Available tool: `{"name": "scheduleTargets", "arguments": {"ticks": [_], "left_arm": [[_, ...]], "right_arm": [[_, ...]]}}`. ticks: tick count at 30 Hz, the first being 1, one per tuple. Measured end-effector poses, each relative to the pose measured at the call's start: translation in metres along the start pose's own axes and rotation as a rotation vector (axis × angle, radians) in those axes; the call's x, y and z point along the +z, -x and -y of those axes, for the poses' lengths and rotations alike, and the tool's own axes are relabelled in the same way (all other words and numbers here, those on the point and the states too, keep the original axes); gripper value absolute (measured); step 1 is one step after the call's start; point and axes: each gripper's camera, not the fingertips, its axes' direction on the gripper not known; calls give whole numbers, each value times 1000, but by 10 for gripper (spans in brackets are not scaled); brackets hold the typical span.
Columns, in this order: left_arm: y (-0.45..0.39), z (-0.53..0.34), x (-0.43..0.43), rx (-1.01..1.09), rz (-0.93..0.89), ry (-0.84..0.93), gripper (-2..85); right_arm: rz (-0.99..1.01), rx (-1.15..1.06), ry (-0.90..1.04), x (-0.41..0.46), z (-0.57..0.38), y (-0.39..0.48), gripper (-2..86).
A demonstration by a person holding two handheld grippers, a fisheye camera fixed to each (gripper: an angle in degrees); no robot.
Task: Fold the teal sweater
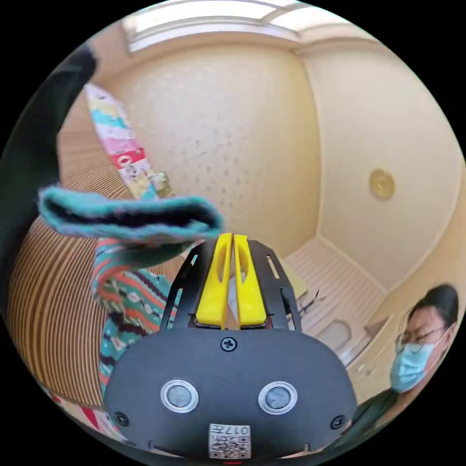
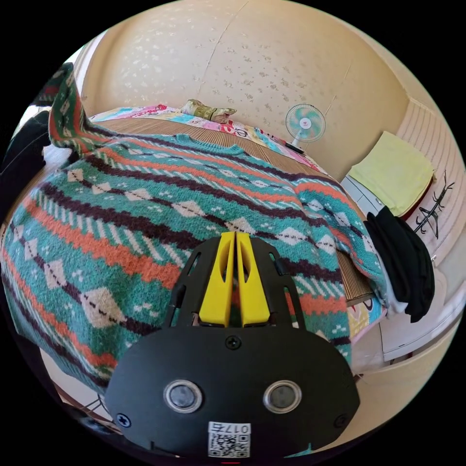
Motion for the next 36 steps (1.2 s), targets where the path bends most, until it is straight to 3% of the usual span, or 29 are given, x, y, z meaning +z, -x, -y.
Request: {"name": "scheduleTargets", "arguments": {"ticks": [3, 6, 7, 13, 17, 19, 22, 24, 29, 32, 36], "left_arm": [[-89, -34, 117, 282, -4, 278, -9], [-108, -102, 223, 341, -37, 650, -7], [-105, -116, 231, 337, -14, 678, -6], [-6, -200, 159, 150, 114, 573, 67], [67, -230, 57, -47, 311, 365, 97], [88, -237, 46, -78, 384, 388, 101], [103, -237, 74, -21, 416, 515, 130], [89, -235, 118, 137, 487, 606, 154], [82, -246, 207, 412, 553, 793, 134], [125, -283, 256, 458, 702, 966, 129], [150, -304, 255, 450, 768, 899, 109]], "right_arm": [[-31, -11, -4, -5, -6, 5, 2], [-78, -30, -6, -10, -11, 12, 2], [-82, -31, -7, -12, -12, 13, 3], [-92, -32, -2, -18, -17, 15, 4], [-110, -42, 6, -21, -19, 18, 4], [-116, -44, 5, -23, -20, 19, 4], [-126, -47, 5, -26, -20, 20, 4], [-125, -47, 6, -28, -20, 20, 4], [-123, -46, 5, -33, -18, 20, 5], [-123, -45, 5, -36, -17, 19, 5], [-124, -44, 6, -38, -14, 18, 4]]}}
